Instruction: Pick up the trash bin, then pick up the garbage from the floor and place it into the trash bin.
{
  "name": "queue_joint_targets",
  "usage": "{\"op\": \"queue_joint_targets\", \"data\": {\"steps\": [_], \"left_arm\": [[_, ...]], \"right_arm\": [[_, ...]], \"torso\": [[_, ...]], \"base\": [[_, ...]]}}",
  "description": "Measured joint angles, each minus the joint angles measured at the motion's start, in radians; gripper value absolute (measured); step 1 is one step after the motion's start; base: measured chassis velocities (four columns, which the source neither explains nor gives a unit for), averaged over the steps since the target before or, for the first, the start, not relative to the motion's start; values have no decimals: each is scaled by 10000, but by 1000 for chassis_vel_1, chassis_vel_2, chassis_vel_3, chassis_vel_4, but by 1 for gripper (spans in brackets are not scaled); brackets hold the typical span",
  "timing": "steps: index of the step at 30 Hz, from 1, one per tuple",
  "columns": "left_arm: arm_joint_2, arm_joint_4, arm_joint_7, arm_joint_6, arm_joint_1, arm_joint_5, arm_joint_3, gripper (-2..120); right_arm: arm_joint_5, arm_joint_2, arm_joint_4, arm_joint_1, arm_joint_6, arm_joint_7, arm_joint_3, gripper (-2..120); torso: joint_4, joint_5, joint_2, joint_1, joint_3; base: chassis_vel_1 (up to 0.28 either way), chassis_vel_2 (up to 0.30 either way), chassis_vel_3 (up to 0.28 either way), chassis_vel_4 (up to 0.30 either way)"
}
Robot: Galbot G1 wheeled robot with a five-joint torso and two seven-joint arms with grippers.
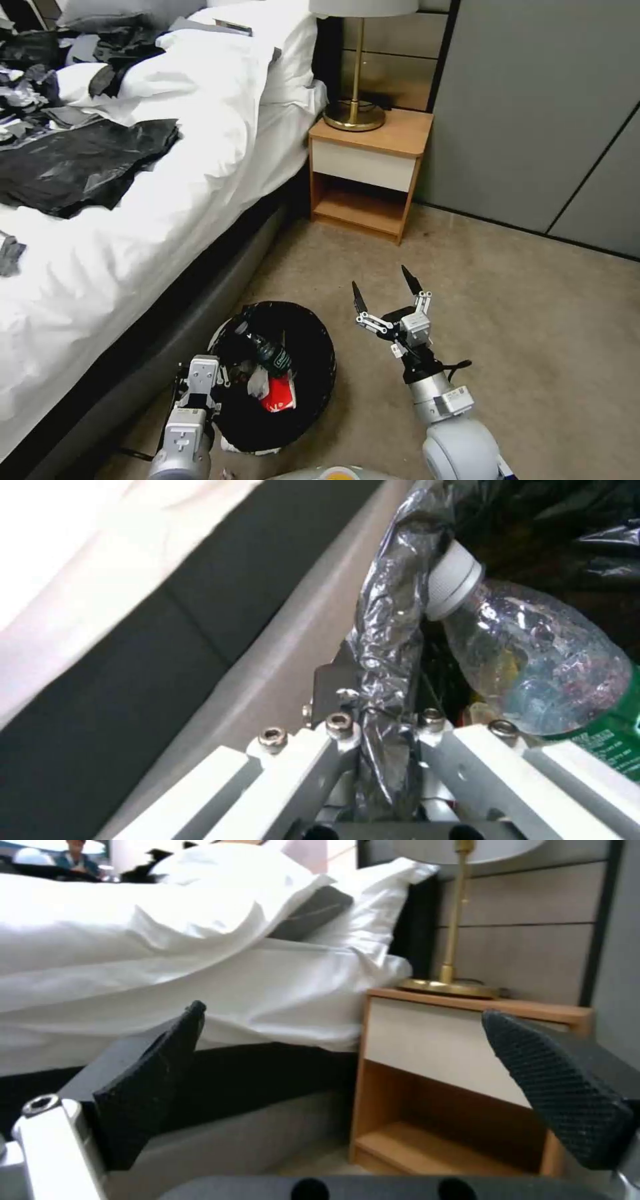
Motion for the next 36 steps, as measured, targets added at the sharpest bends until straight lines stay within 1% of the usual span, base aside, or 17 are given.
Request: {"op": "queue_joint_targets", "data": {"steps": [12, 26, 36], "left_arm": [[11, -220, -76, 65, 288, 18, -17, 0], [24, -295, -79, 97, 523, -114, -90, 0], [84, -385, -74, 101, 613, -169, -180, 0]], "right_arm": [[-44, 3, -16, 299, -171, -32, -90, 100], [-8, -146, 12, 368, -293, -218, -181, 100], [119, -91, -56, 556, -402, -282, -304, 100]], "torso": [[0, -1, 1, -1, 0], [0, 0, 1, 0, -1], [0, 0, 0, 0, -1]], "base": [[94, 92, 94, 95], [127, 136, 127, 131], [130, 128, 129, 126]]}}
